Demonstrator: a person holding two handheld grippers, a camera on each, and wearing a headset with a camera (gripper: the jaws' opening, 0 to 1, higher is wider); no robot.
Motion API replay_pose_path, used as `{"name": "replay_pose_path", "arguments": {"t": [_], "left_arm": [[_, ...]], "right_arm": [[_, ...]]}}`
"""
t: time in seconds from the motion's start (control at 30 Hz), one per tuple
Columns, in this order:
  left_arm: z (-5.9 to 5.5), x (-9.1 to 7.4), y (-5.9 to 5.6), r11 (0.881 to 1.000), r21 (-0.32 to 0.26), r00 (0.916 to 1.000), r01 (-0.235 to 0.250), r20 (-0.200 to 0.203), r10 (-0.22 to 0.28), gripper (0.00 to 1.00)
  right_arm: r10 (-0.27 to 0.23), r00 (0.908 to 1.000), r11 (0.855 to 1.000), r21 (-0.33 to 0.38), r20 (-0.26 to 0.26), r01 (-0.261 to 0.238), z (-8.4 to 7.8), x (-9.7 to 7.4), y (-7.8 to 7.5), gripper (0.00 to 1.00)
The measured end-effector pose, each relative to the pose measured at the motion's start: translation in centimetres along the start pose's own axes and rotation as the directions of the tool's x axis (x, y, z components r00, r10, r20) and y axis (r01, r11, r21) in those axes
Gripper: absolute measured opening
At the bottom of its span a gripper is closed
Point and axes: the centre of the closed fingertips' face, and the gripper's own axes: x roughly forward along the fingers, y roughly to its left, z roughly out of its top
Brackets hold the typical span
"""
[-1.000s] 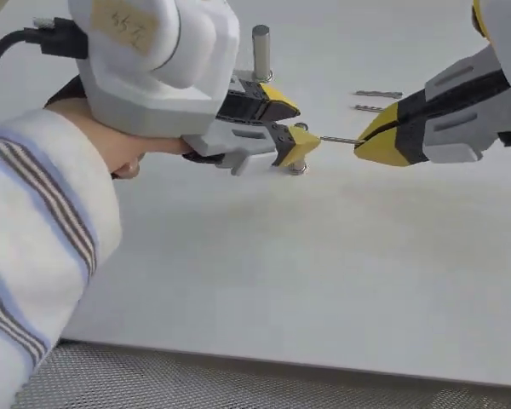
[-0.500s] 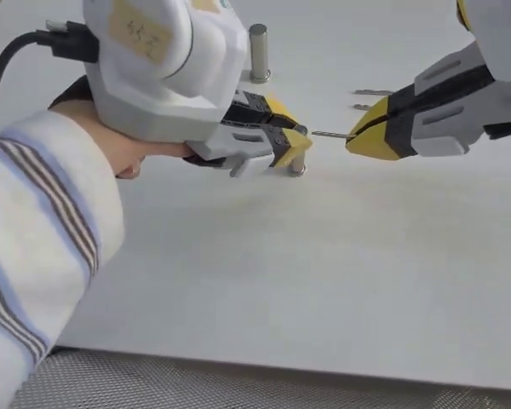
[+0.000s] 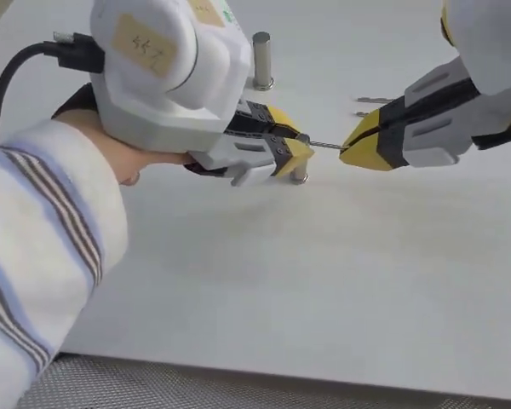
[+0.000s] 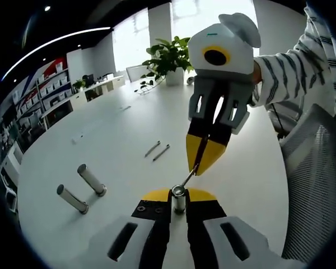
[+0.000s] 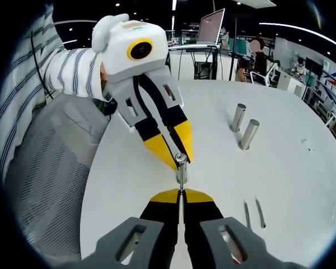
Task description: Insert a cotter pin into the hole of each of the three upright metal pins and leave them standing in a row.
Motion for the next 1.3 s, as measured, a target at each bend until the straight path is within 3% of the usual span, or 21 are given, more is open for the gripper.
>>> {"name": "replay_pose_path", "arguments": {"t": [0.57, 0.8, 0.87, 0.9, 0.97, 1.3], "left_arm": [[0.1, 0.1, -0.5, 1.0, 0.0, 0.9999, 0.014, -0.008, -0.014, 0.06], [0.1, 0.1, -0.4, 1.0, 0.001, 0.9998, 0.016, -0.008, -0.016, 0.06], [0.2, 0.2, -0.5, 1.0, 0.002, 0.9998, 0.015, -0.009, -0.015, 0.06], [0.2, 0.2, -0.5, 1.0, 0.001, 0.9998, 0.016, -0.009, -0.016, 0.06], [0.2, 0.2, -0.4, 1.0, 0.003, 0.9998, 0.016, -0.009, -0.016, 0.06], [-0.1, 0.2, -0.2, 1.0, 0.011, 0.9997, 0.018, -0.015, -0.018, 0.06]], "right_arm": [[-0.022, 0.9997, 0.999, -0.028, 0.009, 0.022, 1.4, 1.7, -0.2, 0.0], [-0.019, 0.9995, 0.991, -0.132, 0.025, 0.022, 1.5, 1.5, 0.1, 0.0], [-0.07, 0.9972, 0.98, -0.186, 0.026, 0.074, 1.4, 1.3, -0.7, 0.0], [-0.092, 0.9952, 0.98, -0.176, 0.033, 0.097, 1.4, 1.3, -0.9, 0.05], [-0.046, 0.9988, 0.987, -0.156, 0.015, 0.048, 1.1, 1.0, -0.2, 0.11], [-0.04, 0.9958, 0.993, -0.11, 0.082, 0.049, 1.7, 0.1, -0.2, 0.01]]}}
